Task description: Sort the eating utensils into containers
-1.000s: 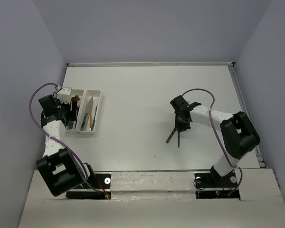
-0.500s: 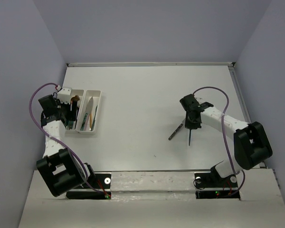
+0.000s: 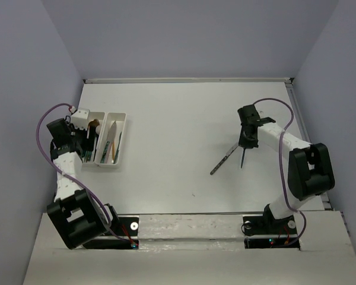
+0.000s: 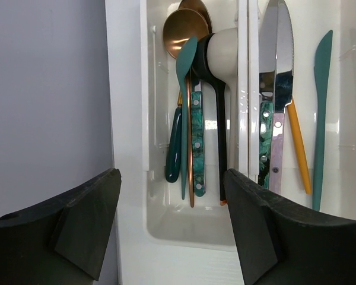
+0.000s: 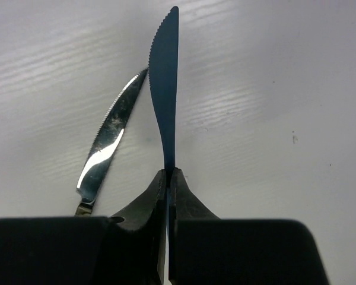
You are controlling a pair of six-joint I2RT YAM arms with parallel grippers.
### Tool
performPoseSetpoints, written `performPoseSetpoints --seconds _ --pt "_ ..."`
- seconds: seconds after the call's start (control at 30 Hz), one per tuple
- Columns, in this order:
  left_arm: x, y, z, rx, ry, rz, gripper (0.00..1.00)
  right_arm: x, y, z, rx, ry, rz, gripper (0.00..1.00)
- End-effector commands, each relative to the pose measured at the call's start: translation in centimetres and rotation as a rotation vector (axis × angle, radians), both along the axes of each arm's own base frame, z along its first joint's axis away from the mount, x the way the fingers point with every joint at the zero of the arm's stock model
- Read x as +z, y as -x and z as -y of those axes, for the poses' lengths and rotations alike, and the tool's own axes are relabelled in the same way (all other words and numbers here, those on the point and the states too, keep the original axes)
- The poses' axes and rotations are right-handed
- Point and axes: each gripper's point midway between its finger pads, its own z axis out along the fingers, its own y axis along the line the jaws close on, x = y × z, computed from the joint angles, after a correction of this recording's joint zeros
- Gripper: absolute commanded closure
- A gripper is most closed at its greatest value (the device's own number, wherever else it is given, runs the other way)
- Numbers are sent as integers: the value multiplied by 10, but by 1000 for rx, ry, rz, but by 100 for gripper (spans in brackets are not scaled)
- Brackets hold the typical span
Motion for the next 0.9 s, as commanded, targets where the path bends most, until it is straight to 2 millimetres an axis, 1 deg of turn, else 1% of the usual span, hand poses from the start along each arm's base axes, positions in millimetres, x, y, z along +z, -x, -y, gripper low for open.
performPoseSetpoints --seconds 0.0,0.03,0.1,0.13,0.17,0.2,0.23,0.27,0.33,0.37,0.43,0.47,0.5,0.53,0.57,0.6,0.63,0.67,0.7,0.77,0.8,0.83,0.87 --pt "9 2 -3 -7 -37 32 17 51 -38 -20 61 -93 197 100" --pt "8 1 0 -15 -22 34 17 65 -39 -25 80 -123 240 100" --pt "9 0 4 -30 -5 38 17 86 -47 -44 129 -230 322 100" --pt "9 0 9 -50 13 37 18 101 -43 -56 159 -283 374 100" --pt "12 -1 11 -65 21 42 18 120 -51 -77 218 -360 461 100" --pt "12 -1 17 -88 40 41 18 139 -45 -100 282 -399 521 100" --pt "16 -2 17 -89 35 51 17 145 -44 -113 311 -413 545 100" --pt "18 -1 20 -95 45 57 17 166 -48 -125 325 -423 616 100" --pt "23 -3 19 -88 45 68 17 186 -48 -156 353 -469 659 100" --pt "24 -3 18 -82 48 69 18 206 -49 -193 409 -527 696 100" --pt "25 -4 14 -61 46 69 17 227 -49 -238 439 -641 730 100" --pt "23 -5 13 -52 44 64 18 228 -45 -285 516 -721 735 100" --pt "23 -4 6 -17 28 65 18 259 -46 -313 544 -810 791 100" --pt "21 -3 2 1 20 62 18 268 -46 -338 577 -862 800 100" --pt "22 -3 -2 17 7 65 18 274 -42 -363 625 -924 791 100" --pt "20 0 -9 42 -3 65 17 249 -38 -405 666 -992 709 100" --pt "23 1 -16 63 -24 74 17 285 -40 -427 695 -1075 752 100" --pt "23 4 -21 72 -32 75 16 289 -38 -446 723 -1135 742 100" --pt "23 8 -30 97 -40 73 16 282 -43 -477 710 -1196 706 100" --pt "22 11 -38 105 -55 65 15 273 -48 -504 701 -1246 685 100" --pt "22 14 -43 119 -58 63 15 261 -52 -526 690 -1281 662 100" --pt "20 15 -45 124 -58 57 15 262 -51 -526 676 -1298 650 100" --pt "18 15 -46 119 -59 51 15 245 -53 -546 671 -1321 626 100"
